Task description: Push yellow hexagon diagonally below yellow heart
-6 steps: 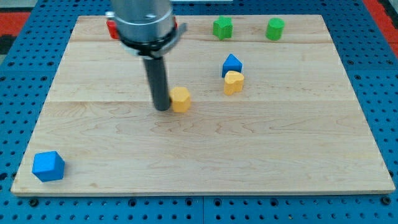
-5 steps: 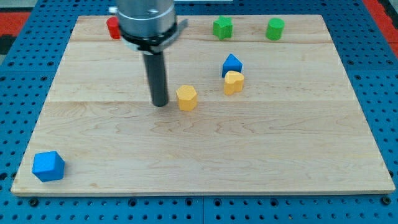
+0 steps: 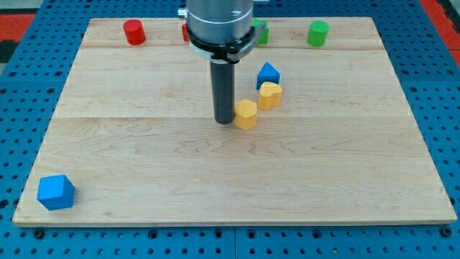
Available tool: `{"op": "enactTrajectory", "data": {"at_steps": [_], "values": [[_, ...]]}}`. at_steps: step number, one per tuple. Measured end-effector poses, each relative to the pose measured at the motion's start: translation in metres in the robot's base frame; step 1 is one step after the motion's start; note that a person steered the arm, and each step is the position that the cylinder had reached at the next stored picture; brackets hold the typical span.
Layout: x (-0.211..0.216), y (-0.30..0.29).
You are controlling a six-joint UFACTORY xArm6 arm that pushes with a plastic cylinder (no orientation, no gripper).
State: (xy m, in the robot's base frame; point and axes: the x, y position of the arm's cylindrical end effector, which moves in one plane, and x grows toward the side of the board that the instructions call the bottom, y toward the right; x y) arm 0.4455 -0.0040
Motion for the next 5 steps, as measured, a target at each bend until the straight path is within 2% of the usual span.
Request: {"op": "enactTrajectory", "data": {"at_steps": [2,5], "values": [[0.008,0.011],[0.042,0.078]]}}
